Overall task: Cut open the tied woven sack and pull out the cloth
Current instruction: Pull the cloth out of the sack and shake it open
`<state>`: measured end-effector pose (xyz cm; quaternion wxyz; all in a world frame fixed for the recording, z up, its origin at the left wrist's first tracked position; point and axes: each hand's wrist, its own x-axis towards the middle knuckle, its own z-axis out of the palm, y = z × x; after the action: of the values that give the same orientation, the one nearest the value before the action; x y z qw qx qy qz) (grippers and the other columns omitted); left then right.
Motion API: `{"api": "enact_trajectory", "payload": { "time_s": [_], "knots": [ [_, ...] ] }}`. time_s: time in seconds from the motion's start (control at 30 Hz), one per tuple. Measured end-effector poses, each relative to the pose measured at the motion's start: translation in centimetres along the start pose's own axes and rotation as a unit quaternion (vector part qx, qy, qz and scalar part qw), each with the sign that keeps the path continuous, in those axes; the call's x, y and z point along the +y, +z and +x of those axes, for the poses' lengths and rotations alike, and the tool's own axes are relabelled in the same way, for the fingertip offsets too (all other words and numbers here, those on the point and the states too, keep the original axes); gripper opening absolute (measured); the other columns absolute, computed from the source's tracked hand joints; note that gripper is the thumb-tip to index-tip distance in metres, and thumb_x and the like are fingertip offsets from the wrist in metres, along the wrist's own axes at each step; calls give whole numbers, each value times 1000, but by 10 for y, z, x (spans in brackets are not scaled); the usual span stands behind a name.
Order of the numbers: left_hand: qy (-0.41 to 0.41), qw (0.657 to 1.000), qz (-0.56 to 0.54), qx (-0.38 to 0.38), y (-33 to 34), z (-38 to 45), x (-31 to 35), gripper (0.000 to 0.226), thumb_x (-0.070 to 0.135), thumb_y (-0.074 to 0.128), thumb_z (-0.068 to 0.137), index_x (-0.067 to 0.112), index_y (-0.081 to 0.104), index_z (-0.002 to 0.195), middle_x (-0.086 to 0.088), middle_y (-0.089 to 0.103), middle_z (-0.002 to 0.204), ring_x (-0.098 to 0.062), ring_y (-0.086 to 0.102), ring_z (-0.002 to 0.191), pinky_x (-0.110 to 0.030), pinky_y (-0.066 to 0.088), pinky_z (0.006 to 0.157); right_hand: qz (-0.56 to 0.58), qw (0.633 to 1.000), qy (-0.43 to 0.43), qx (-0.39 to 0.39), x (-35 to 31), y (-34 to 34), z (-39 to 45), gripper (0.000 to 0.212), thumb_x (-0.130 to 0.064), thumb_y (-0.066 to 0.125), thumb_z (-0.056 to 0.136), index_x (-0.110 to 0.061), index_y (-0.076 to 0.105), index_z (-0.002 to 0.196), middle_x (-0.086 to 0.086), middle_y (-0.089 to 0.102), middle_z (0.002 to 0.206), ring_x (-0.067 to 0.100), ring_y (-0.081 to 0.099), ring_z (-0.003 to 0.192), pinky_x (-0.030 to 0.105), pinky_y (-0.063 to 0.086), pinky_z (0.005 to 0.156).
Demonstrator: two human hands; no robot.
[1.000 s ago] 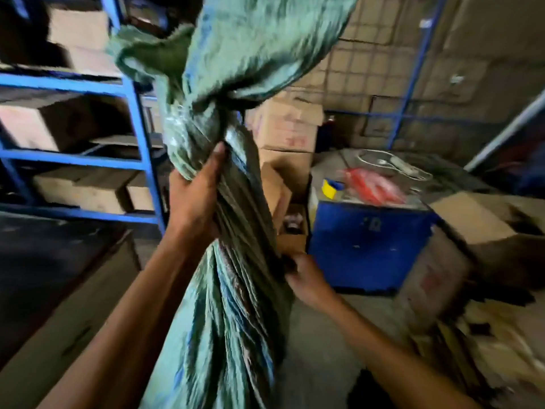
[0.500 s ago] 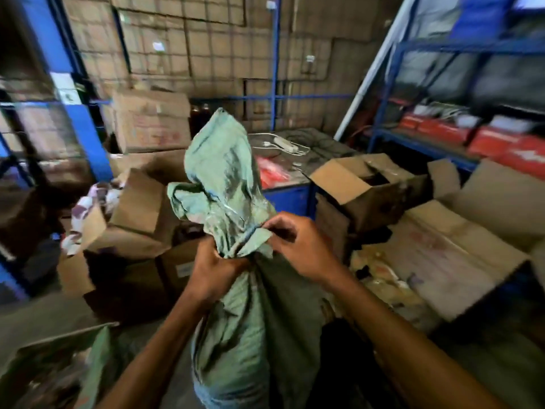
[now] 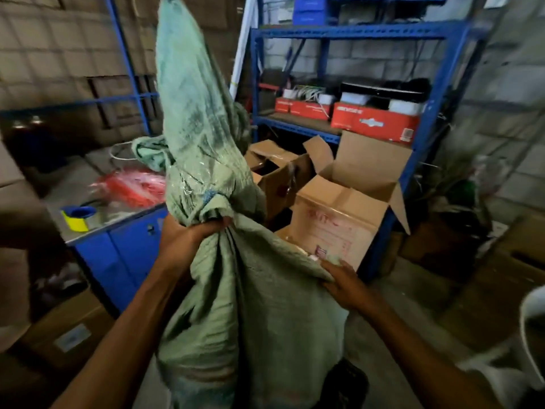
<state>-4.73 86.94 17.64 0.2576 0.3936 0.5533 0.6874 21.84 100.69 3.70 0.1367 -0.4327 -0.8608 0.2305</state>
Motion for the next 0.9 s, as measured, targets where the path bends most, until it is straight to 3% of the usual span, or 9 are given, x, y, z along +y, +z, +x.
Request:
{"api": "enact_trajectory", "payload": {
  "time_s": [0.1,0.2,0.33,0.5,0.57,0.67,0.73,0.83,0.9],
  "knots": [
    [-50,998,-23,25,17,23,-37,58,8,83,61,11,60,114,-2,70,105,-6,69,85,-26,57,76,89,993,23,73,15,10,-26,29,-15,53,93,-18,55,121,1,58,123,11,53,114,10,36,93],
    [-112,993,-28,16,25,42,-79,60,11,84,60,9,61,116,-8,70,112,-25,68,98,-47,54,88,85,990,82,71,9,20,-50,21,-25,48,96,-42,55,88,-19,59,86,-3,55,77,21,42,75],
    [-188,982,-2,34,26,57,-128,51,14,81,66,8,58,111,-9,67,112,-27,66,97,-43,53,88,106,983,138,60,-5,37,-71,50,-63,35,87,-23,65,90,-5,70,86,5,64,77,31,51,73],
    [-332,941,-13,-67,29,58,-202,42,18,78,70,3,66,108,-15,71,107,-31,69,90,-51,54,88,72,980,177,64,-33,13,-95,35,-47,38,82,-33,63,102,-24,65,91,-1,61,88,10,43,74],
    [-386,912,-2,-137,38,50,-235,47,24,80,67,6,67,109,-13,71,109,-30,69,93,-49,53,90,49,976,199,67,-39,-5,-107,22,-42,42,82,-47,60,93,-32,65,81,-8,61,83,5,42,71],
    [-501,834,-36,-230,59,37,-267,40,24,74,75,9,67,111,-14,70,109,-30,67,97,-42,52,88,-4,969,221,107,-41,-33,-123,31,-45,41,81,-22,63,81,-5,63,65,7,60,63,31,47,57],
    [-556,783,-38,-277,75,26,-280,26,21,65,83,9,67,106,-15,69,104,-30,65,92,-39,50,83,-52,963,237,121,-46,-54,-130,20,-34,49,83,-21,56,71,-8,50,54,6,52,54,28,35,51],
    [-576,745,77,-326,93,11,-303,34,32,71,78,9,65,103,-15,66,112,-30,62,98,-38,49,82,-108,951,269,107,-53,-74,-131,12,-15,62,84,-19,62,72,-9,51,54,8,53,56,24,31,53],
    [-579,694,211,-371,104,10,-310,59,48,72,73,4,55,109,-16,56,120,-32,54,111,-40,45,90,-151,947,268,91,-52,-79,-126,8,-13,65,83,-7,67,77,7,63,62,23,60,59,27,34,54]
  ]
}}
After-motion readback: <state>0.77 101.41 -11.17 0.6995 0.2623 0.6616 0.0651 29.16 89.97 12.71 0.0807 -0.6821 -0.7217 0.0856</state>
